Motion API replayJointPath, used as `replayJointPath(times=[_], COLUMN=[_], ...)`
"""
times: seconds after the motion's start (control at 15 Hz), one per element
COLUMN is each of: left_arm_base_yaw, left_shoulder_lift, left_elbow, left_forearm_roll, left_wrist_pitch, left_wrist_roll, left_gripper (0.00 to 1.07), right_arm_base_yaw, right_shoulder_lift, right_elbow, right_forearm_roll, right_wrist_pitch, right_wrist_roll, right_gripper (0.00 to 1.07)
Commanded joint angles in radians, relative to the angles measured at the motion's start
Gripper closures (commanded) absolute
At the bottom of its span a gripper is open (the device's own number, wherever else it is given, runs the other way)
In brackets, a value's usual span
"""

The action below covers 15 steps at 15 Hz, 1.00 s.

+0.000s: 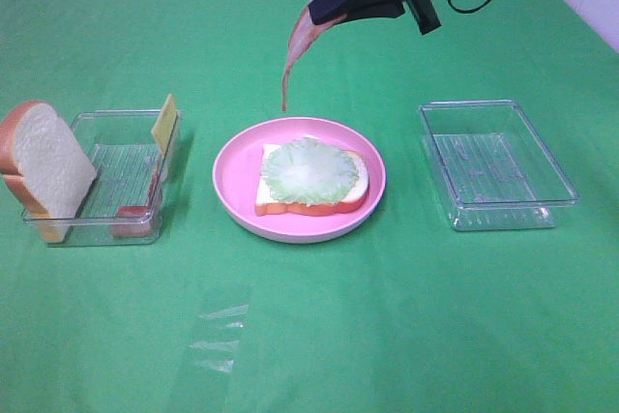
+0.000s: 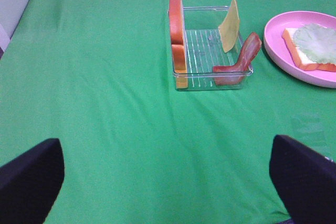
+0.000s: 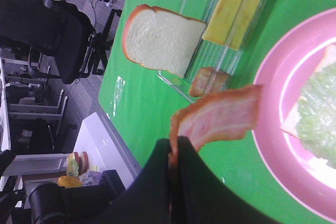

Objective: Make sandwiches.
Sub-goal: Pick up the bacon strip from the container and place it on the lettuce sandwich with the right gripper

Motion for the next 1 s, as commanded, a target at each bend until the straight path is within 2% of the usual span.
replayJointPath(times=[0.07, 0.33, 0.8, 1.0], left_arm_base_yaw=[-0.001, -0.001, -0.001, -0.001], left_shoulder_lift=[-0.019, -0.019, -0.019, -0.019], left_elbow=[0.0, 0.0, 0.0, 0.0], left_forearm_roll=[0.0, 0.0, 0.0, 0.0], left_wrist_pitch=[-0.01, -0.01, -0.01, -0.01], left_wrist_roll=[-0.003, -0.003, -0.003, -0.003], left_gripper=[0.04, 0.04, 0.04, 0.04], right_arm_base_yaw=[0.06, 0.175, 0.171, 0.171], right_shoulder_lift=[0.031, 0.123, 0.203, 0.203], right_elbow=[0.008, 0.006, 0.004, 0.004], right_forearm_roll=[0.026, 0.069, 0.053, -0.018], right_wrist_pitch=[-0.045, -0.19, -0.293, -0.346], right_wrist_roll=[-0.017, -0.039, -0.049, -0.049], right_gripper=[1.07, 1.07, 1.07, 1.07])
